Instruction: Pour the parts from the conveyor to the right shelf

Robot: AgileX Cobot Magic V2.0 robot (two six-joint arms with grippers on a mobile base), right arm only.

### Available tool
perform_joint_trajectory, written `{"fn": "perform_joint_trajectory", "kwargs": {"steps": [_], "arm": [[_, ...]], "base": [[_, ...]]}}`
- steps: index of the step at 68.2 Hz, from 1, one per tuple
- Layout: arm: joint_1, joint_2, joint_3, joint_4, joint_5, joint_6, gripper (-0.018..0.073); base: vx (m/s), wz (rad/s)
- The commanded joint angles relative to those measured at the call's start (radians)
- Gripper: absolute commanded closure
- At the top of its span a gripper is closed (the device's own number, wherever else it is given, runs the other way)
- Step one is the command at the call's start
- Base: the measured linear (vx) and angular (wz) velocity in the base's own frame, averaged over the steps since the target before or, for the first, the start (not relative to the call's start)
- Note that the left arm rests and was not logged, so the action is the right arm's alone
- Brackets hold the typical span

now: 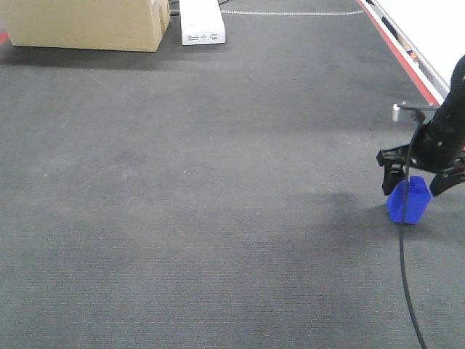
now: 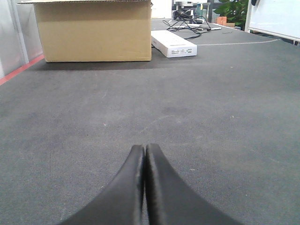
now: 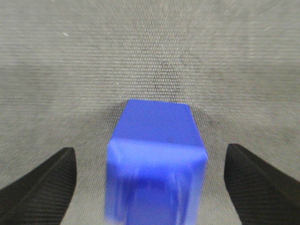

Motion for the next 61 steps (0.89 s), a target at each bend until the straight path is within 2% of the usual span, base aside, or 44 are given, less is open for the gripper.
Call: {"fn": "perform_joint_trajectory", "kwargs": {"steps": [1, 12, 19, 25, 36, 61], "arm": [[-0.003, -0.032, -0.03, -0.003, 0.036, -0.01, -0.0036], [-0.003, -0.013, -0.03, -0.003, 0.038, 0.009, -0.0017], [-0.003, -0.014, -0.03, -0.003, 0.041, 0.021, 0.0068], [-0.003, -0.014, -0.03, -0.005, 0.042, 0.015, 0.0204], [-0.003, -0.014, -0.03, -0.004, 0.047, 0.001, 0.0579], [-0.003, -0.039, -0.028, 0.002, 0.053, -0.009, 0.0568]], "base": [[0.0, 0.0], [0.0, 0.0], [0.0, 0.0], [0.0, 0.0], [0.0, 0.0], [0.0, 0.0]]}}
